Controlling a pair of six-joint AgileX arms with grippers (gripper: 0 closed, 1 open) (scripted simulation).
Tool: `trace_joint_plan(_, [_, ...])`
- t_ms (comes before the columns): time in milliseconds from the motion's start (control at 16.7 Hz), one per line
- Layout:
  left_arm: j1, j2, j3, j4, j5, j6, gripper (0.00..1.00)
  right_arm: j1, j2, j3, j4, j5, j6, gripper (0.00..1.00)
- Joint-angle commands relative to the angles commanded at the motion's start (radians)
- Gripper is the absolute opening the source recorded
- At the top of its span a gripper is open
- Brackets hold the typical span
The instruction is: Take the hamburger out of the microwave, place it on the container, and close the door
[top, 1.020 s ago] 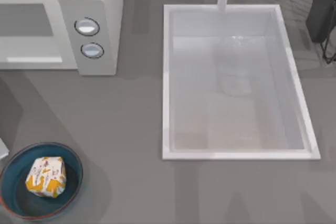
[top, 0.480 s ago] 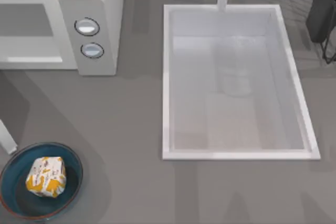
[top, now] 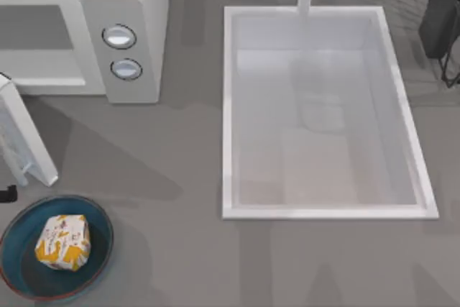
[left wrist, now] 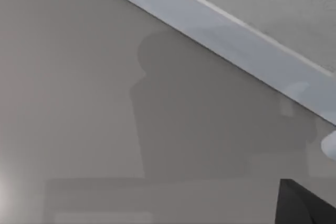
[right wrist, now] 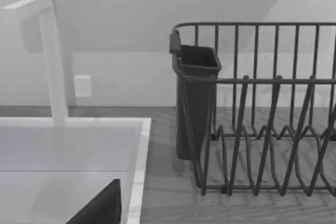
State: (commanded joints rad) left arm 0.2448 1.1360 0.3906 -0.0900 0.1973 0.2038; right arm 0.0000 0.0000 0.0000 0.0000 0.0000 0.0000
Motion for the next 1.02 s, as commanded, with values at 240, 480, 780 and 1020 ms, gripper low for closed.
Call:
trace_joint_plan(240, [-0.203, -0.071, -0.040, 0.006, -0.137, -0.152, 0.00, 0.000, 0.000, 0.000, 0.000, 0.000, 0.000, 1.00])
trace_joint_plan(480, [-0.249, -0.093, -0.053, 0.008, -0.178, -0.195, 0.00, 0.000, 0.000, 0.000, 0.000, 0.000, 0.000, 1.00])
trace_joint_plan(780, [-0.247, -0.049, -0.020, 0.028, -0.175, -0.195, 0.00, 0.000, 0.000, 0.000, 0.000, 0.000, 0.000, 1.00])
trace_joint_plan(1020, [-0.251, 0.150, 0.092, 0.102, -0.176, -0.195, 0.00, 0.000, 0.000, 0.000, 0.000, 0.000, 0.000, 1.00])
